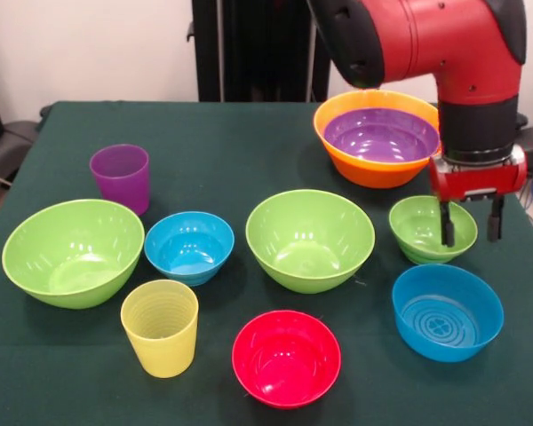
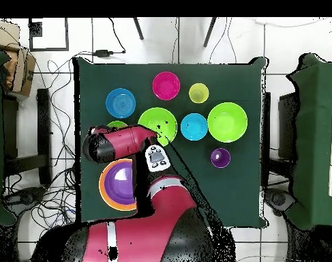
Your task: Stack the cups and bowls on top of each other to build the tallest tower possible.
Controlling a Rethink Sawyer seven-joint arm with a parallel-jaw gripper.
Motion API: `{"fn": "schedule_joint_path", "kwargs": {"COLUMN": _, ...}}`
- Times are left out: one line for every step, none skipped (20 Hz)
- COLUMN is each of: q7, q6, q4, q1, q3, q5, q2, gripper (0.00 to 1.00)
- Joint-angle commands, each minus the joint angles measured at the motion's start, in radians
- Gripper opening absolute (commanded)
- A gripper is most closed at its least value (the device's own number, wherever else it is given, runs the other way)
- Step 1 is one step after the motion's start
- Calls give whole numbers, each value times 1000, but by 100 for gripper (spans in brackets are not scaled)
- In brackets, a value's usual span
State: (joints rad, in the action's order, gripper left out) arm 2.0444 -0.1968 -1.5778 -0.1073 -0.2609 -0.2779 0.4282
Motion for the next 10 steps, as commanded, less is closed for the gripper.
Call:
{"fn": "schedule_joint_path", "kwargs": {"q7": 15, "q6": 78, "q4": 3, "q1": -9, "q3": 0, "q5": -94, "q2": -102, "gripper": 100}}
{"fn": "schedule_joint_path", "kwargs": {"q7": 18, "q6": 88, "q4": 9, "q1": -7, "q3": 3, "q5": -96, "q2": -112, "gripper": 100}}
{"fn": "schedule_joint_path", "kwargs": {"q7": 20, "q6": 98, "q4": 15, "q1": -5, "q3": 6, "q5": -99, "q2": -123, "gripper": 100}}
{"fn": "schedule_joint_path", "kwargs": {"q7": 23, "q6": 108, "q4": 22, "q1": -3, "q3": 10, "q5": -101, "q2": -133, "gripper": 100}}
{"fn": "schedule_joint_path", "kwargs": {"q7": 26, "q6": 117, "q4": 29, "q1": 1, "q3": 15, "q5": -102, "q2": -142, "gripper": 100}}
{"fn": "schedule_joint_path", "kwargs": {"q7": 28, "q6": 124, "q4": 35, "q1": 5, "q3": 20, "q5": -102, "q2": -149, "gripper": 100}}
{"fn": "schedule_joint_path", "kwargs": {"q7": 31, "q6": 132, "q4": 38, "q1": 7, "q3": 25, "q5": -102, "q2": -155, "gripper": 100}}
{"fn": "schedule_joint_path", "kwargs": {"q7": 32, "q6": 140, "q4": 42, "q1": 13, "q3": 32, "q5": -104, "q2": -156, "gripper": 100}}
{"fn": "schedule_joint_path", "kwargs": {"q7": 34, "q6": 154, "q4": 43, "q1": 15, "q3": 37, "q5": -105, "q2": -159, "gripper": 100}}
{"fn": "schedule_joint_path", "kwargs": {"q7": 44, "q6": 181, "q4": 38, "q1": 14, "q3": 40, "q5": -97, "q2": -162, "gripper": 0}}
